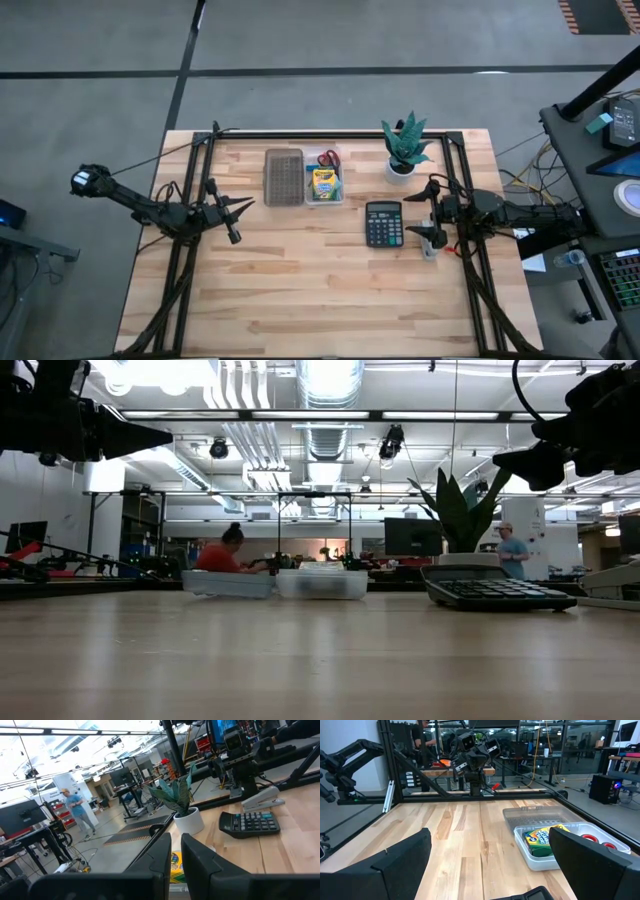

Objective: Pack school essentials
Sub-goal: Return to Home Position

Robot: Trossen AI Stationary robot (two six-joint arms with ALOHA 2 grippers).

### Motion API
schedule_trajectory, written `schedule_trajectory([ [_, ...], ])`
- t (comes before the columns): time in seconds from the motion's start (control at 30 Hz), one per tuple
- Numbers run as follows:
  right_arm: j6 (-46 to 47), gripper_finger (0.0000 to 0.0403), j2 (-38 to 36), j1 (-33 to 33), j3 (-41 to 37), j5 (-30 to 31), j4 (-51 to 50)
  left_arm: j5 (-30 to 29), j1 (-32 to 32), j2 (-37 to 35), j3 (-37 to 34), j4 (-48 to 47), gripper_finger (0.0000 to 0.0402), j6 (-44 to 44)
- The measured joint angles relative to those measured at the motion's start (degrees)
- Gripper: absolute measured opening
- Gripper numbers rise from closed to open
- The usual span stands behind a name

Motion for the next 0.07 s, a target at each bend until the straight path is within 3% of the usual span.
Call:
schedule_trajectory([
  [0.07,0.0,0.0389,0.0,0.0,0.0,0.0,0.02,-0.01,0.01,0.0,-0.01,0.0,0.0026,0.0],
])
